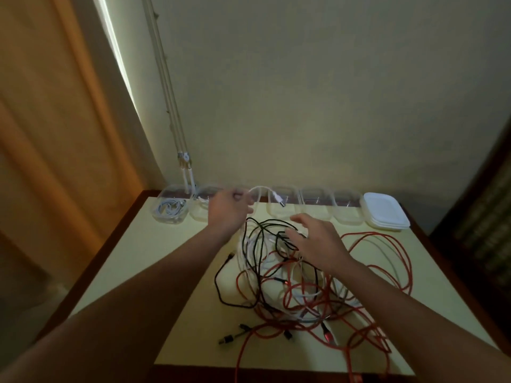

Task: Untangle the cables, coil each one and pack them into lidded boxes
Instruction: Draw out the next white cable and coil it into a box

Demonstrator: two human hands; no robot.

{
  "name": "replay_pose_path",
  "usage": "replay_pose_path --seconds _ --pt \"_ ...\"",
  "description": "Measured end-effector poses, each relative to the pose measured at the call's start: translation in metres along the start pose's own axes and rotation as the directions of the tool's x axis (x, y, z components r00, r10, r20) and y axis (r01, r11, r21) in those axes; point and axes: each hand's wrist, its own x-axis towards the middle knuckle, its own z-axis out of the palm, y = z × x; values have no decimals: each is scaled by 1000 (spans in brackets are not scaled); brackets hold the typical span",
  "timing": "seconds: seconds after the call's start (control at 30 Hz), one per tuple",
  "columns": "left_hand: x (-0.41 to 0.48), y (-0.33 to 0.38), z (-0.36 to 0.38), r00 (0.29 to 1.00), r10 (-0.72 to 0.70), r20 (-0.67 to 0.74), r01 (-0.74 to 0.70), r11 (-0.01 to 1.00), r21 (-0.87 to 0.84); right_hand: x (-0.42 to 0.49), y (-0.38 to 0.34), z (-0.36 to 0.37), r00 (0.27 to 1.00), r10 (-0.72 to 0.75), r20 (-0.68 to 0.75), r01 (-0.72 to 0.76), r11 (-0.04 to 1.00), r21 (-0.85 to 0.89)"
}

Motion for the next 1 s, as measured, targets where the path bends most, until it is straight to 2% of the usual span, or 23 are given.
replay_pose_path --seconds 0.17,0.3,0.5,0.57,0.63,0.73,0.83,0.9,1.0 --pt "-4 65 -12 988 86 132 -50 966 -255 11 -40 -7 998 -57 4 56 990 129" --pt "-19 92 -14 978 129 161 -71 942 -328 16 -63 -2 996 -68 58 58 987 150" --pt "-27 83 -13 967 90 239 22 904 -428 7 -64 1 992 -58 -112 82 973 218" --pt "-26 75 -7 973 92 213 15 892 -452 10 -61 -4 990 -56 -128 83 973 217" --pt "-25 62 1 983 117 144 -57 929 -365 15 -58 -13 989 -16 -145 51 969 242" --pt "-37 45 12 961 223 163 -195 966 -171 19 -52 -35 986 100 -135 -44 928 369" --pt "-43 33 23 902 378 208 -383 924 -15 17 -42 -51 977 150 -153 -81 920 383" --pt "-45 33 27 854 448 265 -488 866 107 12 -41 -61 974 182 -133 -103 884 457" --pt "-46 35 30 828 488 277 -541 824 166 5 -48 -83 972 207 -113 -96 786 611"
